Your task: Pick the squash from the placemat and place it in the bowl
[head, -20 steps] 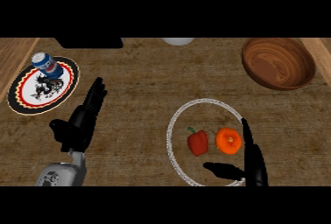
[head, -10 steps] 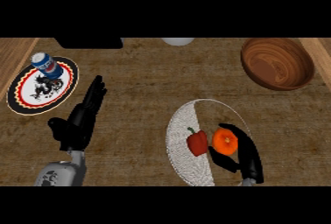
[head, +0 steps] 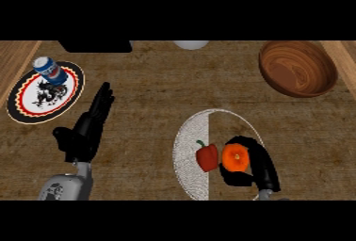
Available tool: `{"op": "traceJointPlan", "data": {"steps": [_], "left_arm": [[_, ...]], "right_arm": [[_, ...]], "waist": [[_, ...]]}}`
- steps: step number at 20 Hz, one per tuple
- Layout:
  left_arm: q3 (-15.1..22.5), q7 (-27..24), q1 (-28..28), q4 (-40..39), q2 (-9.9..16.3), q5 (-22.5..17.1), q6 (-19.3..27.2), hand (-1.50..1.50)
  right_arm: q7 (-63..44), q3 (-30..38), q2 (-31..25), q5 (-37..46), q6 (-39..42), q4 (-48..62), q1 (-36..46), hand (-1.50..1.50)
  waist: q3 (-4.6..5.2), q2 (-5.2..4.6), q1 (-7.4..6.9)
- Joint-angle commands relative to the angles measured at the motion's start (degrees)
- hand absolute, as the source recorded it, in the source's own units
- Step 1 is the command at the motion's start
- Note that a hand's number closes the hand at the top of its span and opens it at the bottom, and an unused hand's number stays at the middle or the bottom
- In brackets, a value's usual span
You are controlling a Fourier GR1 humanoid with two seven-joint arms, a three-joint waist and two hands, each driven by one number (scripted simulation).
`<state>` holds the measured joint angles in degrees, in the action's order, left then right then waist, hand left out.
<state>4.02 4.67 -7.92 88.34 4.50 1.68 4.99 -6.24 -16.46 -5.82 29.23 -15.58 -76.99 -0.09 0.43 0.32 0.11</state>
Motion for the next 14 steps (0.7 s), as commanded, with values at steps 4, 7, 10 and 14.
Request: {"op": "traceJointPlan", "data": {"steps": [4, 7, 10, 14], "left_arm": [[0.03, 0.38, -0.63, -0.62, 0.4, -0.39, -1.01, 0.0], [-0.17, 0.05, -0.64, 0.34, 0.28, -0.44, -0.71, 0.0], [0.34, -0.34, 1.28, 0.84, 0.13, 0.36, -0.16, 0.0], [0.97, -0.69, 3.54, 2.52, -0.47, 0.63, 0.2, 0.0]], "right_arm": [[19.24, -7.19, -14.26, -9.17, 27.26, -5.16, 2.31, 1.5], [30.06, -3.8, -20.84, -16.16, 35.77, -8.37, 3.26, 1.5], [39.02, 3.42, -26.34, -25.42, 42.53, -11.31, 2.91, 1.5], [45.57, 11.0, -31.51, -29.58, 43.69, -18.12, -0.04, 1.5]], "waist": [[-0.56, -0.32, -1.3], [-0.57, -0.21, -0.35], [-0.52, -0.14, 0.41], [-0.43, 0.08, 0.99]]}}
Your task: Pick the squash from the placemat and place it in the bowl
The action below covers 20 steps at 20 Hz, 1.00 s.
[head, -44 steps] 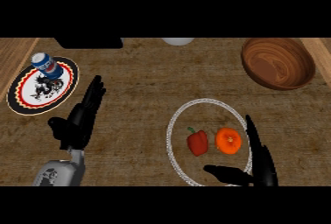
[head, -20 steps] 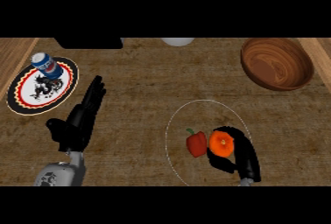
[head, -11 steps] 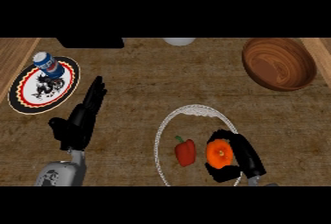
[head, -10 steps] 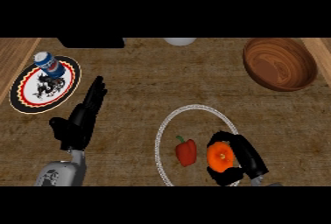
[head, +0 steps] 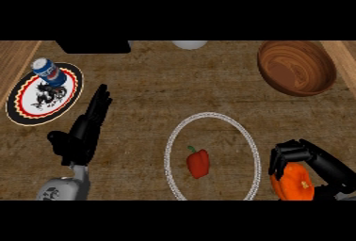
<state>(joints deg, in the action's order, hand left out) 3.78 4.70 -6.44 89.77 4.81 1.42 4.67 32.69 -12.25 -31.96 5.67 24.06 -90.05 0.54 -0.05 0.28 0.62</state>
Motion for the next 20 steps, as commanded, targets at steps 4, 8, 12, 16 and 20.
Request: {"op": "traceJointPlan", "data": {"steps": [4, 8, 12, 16, 20], "left_arm": [[-0.4, 4.42, -0.84, 4.08, 0.67, -0.25, 0.18, 0.0], [0.39, 1.25, -3.14, -1.46, -1.1, 1.33, 0.76, 0.0], [-1.81, -0.19, -2.12, -2.63, 0.69, -0.24, -1.26, 0.0], [-1.22, 2.19, -1.39, 1.16, 0.23, -0.01, -0.93, 0.0], [-1.25, -1.72, -2.93, -3.86, -1.08, 0.59, -0.83, 0.0]], "right_arm": [[5.56, 15.42, -8.86, -12.12, 4.88, -10.6, -2.42, 1.5], [-0.55, 23.87, -13.45, -18.35, 7.56, -12.51, -1.59, 1.5], [-13.67, 28.16, -15.53, -24.06, 6.68, -15.85, 2.3, 1.5], [-24.09, 25.67, -12.84, -24.65, 2.27, -17.24, 9.97, 1.5], [-31.73, 22.56, -12.75, -23.48, -0.94, -11.56, 20.68, 1.5]], "waist": [[0.07, 0.13, 0.38], [0.08, -0.19, 0.09], [0.12, -0.18, -0.15], [0.09, -0.21, -0.81], [0.12, -0.43, -1.32]]}}
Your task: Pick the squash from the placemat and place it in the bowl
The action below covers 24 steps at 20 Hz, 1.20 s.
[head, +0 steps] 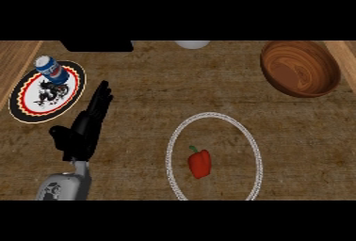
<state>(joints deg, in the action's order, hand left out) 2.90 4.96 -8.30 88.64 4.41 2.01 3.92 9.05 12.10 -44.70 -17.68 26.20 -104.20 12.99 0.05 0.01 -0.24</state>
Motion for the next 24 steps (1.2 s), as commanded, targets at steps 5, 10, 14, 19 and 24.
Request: {"op": "traceJointPlan", "data": {"steps": [5, 10, 14, 19, 24], "left_arm": [[-2.18, 2.9, -2.72, 1.14, 1.91, -1.85, -2.31, 0.0], [-0.36, -2.57, -1.81, -3.66, -1.06, 0.24, -0.7, 0.0], [-2.07, 0.23, -3.75, -2.37, 0.86, -0.9, -1.83, 0.0], [-0.89, -1.39, -0.5, -1.17, 1.08, -0.79, -3.28, 0.0], [0.99, -1.56, -1.73, -2.15, -1.98, 1.71, -0.07, 0.0]], "right_arm": [[-6.71, -3.54, 0.89, 5.31, -1.51, 13.92, 16.08, 1.5], [-0.15, -6.38, 0.2, 19.87, -5.03, 24.35, 22.47, 1.5], [8.64, -9.32, 0.92, 30.52, -10.17, 33.68, 24.79, 1.5], [14.91, -11.04, 4.08, 37.34, -15.33, 50.68, 33.11, 1.5], [22.1, -12.06, 7.59, 43.95, -23.11, 65.04, 37.81, 1.5]], "waist": [[-0.03, -0.19, -0.93], [-0.04, -0.48, -1.4], [-0.08, -0.72, -1.91], [-0.08, -0.77, -2.62], [-0.11, -0.81, -2.21]]}}
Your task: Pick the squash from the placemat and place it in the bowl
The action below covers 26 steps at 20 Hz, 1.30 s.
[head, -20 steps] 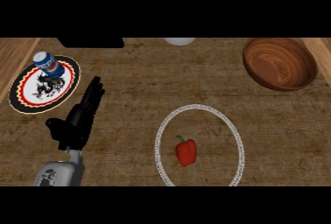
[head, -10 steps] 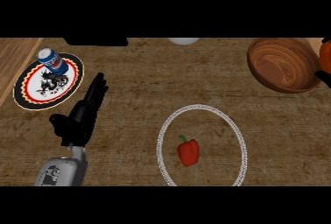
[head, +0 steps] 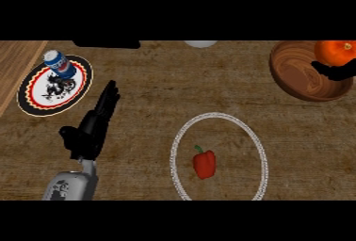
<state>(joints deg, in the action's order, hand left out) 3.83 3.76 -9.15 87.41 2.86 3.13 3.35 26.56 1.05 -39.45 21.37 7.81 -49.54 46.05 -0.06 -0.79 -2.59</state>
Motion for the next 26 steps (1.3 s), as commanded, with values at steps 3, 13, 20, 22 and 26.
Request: {"op": "traceJointPlan", "data": {"steps": [3, 13, 20, 22, 26], "left_arm": [[0.75, -0.3, -1.13, -1.88, -1.88, 0.85, 1.24, 0.0], [0.83, 0.34, -1.35, -0.23, -0.18, -0.15, -1.48, 0.0], [0.91, 2.24, -3.36, 0.72, -0.77, 0.32, -0.53, 0.0], [0.44, 1.72, -0.96, 2.33, 0.03, -0.51, -1.31, 0.0], [-0.27, 0.13, -1.96, -0.99, -0.53, -0.35, -0.79, 0.0]], "right_arm": [[11.7, 0.78, 0.6, 5.53, -5.82, 19.71, 5.7, 1.5], [15.47, -0.93, 0.87, 8.37, 4.5, 35.44, 9.34, -1.5], [24.77, 4.45, 1.32, 3.34, 10.26, 39.15, 11.11, -1.5], [24.98, 7.44, 0.78, 0.54, 10.98, 40.02, 12.15, -1.5], [27.08, 10.7, -2.37, -2.5, 13.22, 41.08, 11.63, -1.5]], "waist": [[-0.05, -0.35, -0.2], [-0.17, -1.23, -2.19], [-0.26, -1.08, -1.69], [-0.25, -0.91, -2.1], [-0.22, -1.03, -0.74]]}}
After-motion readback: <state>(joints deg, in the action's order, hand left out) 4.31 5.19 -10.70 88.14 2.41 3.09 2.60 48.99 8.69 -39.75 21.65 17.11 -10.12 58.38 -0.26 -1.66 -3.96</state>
